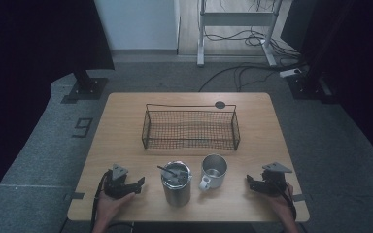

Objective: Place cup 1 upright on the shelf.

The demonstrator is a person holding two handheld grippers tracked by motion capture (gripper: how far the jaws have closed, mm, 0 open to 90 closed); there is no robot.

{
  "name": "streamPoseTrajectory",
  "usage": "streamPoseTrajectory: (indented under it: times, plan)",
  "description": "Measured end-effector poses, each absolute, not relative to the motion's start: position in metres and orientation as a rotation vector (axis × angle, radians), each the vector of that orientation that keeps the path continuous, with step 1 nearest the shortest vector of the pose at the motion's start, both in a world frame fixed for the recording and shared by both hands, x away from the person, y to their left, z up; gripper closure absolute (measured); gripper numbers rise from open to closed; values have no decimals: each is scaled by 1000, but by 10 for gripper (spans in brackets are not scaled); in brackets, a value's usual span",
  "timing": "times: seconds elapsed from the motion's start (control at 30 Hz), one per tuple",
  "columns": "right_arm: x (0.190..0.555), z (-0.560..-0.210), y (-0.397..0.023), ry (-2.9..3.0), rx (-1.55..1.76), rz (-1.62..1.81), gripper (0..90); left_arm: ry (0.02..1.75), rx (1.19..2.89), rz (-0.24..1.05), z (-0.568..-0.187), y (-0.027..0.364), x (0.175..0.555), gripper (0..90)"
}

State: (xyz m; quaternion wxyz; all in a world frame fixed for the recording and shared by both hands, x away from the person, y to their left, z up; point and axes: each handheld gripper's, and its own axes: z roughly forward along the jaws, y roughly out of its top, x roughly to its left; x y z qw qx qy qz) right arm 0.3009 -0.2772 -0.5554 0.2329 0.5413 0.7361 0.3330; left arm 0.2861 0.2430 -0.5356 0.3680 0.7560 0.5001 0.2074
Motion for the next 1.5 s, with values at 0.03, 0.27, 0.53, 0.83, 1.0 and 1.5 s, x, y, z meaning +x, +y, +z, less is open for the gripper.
streamPoseTrajectory:
  times: [0.03, 0.27, 0.53, 0.83, 1.0, 1.5]
  plan:
    - [301, -555, -277, 2025, 1485, 916, 146, 1272, 1925, 528, -536, 243, 286, 176]
    - [303, -555, -278, 2028, 1483, 917, 147, 1256, 1922, 454, -532, 236, 279, 178]
    - [303, -555, -279, 2016, 1491, 914, 151, 1107, 1910, 355, -499, 219, 262, 153]
    - [302, -555, -280, 2014, 1495, 918, 154, 1007, 1895, 282, -481, 202, 251, 96]
    - [302, -555, -280, 2009, 1499, 917, 155, 983, 1897, 266, -477, 196, 247, 78]
    - [302, -555, -280, 1998, 1507, 906, 157, 845, 1924, 194, -462, 187, 231, 27]
